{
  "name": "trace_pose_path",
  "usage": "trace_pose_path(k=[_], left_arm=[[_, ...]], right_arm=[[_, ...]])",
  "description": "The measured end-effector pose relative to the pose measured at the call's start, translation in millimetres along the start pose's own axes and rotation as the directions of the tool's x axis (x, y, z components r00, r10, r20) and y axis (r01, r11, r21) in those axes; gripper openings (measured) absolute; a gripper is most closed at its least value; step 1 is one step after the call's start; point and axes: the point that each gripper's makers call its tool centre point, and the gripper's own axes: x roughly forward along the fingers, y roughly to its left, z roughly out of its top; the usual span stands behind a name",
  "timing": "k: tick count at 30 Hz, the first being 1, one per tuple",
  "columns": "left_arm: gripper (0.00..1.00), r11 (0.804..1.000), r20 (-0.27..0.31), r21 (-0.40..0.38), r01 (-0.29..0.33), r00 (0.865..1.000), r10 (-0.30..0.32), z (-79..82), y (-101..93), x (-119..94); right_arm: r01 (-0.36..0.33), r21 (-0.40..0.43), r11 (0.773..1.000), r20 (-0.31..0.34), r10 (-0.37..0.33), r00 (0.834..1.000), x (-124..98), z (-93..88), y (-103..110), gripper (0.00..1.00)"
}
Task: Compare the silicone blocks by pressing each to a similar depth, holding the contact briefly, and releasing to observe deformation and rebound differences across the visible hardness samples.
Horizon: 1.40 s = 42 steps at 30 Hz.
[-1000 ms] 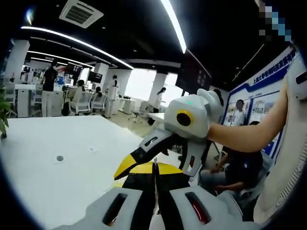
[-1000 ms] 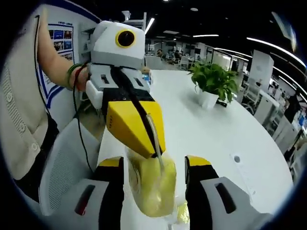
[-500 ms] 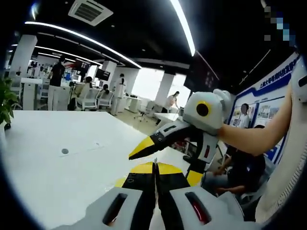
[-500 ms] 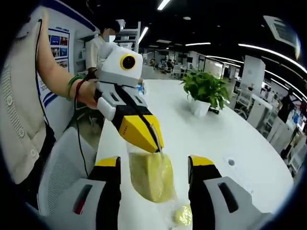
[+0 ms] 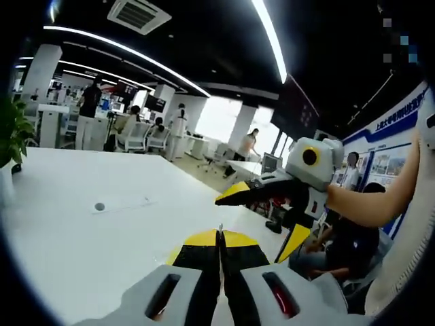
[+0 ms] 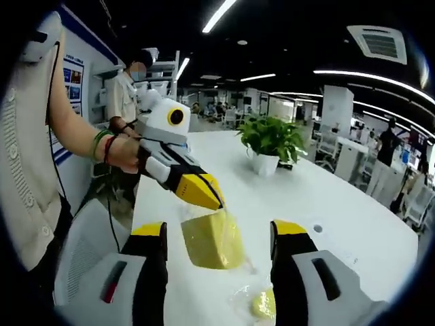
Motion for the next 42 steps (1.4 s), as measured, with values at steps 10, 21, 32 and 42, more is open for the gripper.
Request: trace_pose_path(k=[10,21,32,42], left_arm=[[0.0,0.999,0.012,-0.034,-0.037,0.999,0.037,-1.6,12.0,-4],[0.0,0.993,0.003,-0.057,-0.102,0.995,0.103,-12.3,35.9,-6],[0.0,0.98,-0.009,-0.125,-0.157,0.987,0.157,-33.7,62.6,-2],[0.0,0.967,-0.016,-0.176,-0.185,0.983,0.186,-48.2,82.4,8]], right_arm=[[0.107,0.064,0.992,0.065,-0.111,0.992,-29,-6.1,-5,0.55],[0.231,0.146,0.962,0.075,-0.244,0.967,-61,-28.0,-13,0.54],[0.315,0.197,0.929,0.044,-0.329,0.943,-93,-50.1,-4,0.53],[0.374,0.237,0.897,0.005,-0.386,0.923,-108,-70.4,1,0.5]])
